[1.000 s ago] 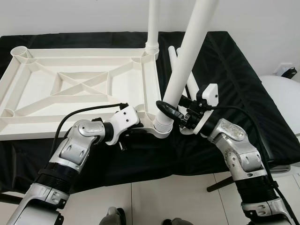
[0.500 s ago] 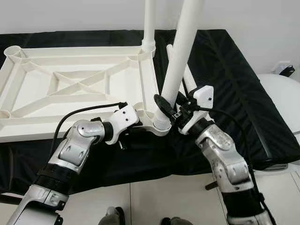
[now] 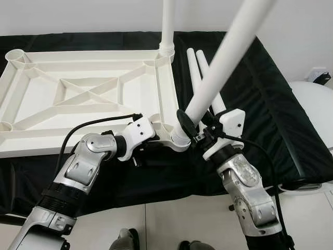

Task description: Building children table

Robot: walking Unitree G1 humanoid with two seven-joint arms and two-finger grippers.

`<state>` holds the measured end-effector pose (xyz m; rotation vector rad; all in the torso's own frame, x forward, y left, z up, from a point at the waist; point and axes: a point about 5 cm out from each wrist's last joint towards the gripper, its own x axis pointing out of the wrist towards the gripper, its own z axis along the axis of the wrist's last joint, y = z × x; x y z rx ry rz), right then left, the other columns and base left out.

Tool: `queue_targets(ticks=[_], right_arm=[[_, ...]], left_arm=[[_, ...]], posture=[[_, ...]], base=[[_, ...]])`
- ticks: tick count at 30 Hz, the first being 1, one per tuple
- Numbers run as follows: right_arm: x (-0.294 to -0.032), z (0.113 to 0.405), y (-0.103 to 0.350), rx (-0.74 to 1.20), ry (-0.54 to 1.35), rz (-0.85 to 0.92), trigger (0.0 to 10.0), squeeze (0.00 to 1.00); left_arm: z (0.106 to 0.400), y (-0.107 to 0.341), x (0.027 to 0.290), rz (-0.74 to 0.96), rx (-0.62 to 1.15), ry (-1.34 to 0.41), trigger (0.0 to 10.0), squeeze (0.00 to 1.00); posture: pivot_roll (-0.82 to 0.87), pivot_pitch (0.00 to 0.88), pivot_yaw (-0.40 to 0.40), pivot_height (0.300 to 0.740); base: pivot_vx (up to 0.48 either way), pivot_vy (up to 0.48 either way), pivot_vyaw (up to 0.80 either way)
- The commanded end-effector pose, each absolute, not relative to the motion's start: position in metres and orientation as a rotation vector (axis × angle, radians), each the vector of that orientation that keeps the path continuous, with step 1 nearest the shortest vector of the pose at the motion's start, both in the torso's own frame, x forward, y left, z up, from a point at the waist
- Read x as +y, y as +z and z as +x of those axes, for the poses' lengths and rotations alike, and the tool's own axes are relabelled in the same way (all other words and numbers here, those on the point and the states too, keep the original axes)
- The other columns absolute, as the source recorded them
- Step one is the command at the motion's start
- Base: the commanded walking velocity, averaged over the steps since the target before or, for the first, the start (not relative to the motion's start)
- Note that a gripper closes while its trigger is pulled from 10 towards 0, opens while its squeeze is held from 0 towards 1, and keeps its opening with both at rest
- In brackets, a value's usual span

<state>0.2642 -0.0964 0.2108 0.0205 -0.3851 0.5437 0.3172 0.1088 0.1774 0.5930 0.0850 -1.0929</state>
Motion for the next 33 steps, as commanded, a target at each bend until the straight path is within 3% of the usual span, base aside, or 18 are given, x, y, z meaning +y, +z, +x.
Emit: queue_targets(ticks=[1, 33], right_arm=[[-0.100, 0.265, 0.191, -0.293, 0.534, 0.004, 10.0, 0.00], [-0.115, 0.286, 0.189, -0.266, 0.649, -0.051, 10.0, 0.00]], left_arm=[[0.314, 0.167, 0.105, 0.556, 0.112, -1.100, 10.0, 0.00], [0.313, 0.169, 0.104, 0.556, 0.108, -1.103, 10.0, 0.00]], posture=[[-0.03, 0.237, -0.010, 0.740], [-0.04, 0.237, -0.008, 0.740]], base=[[0.000, 0.000, 0.00], [0.000, 0.000, 0.00]])
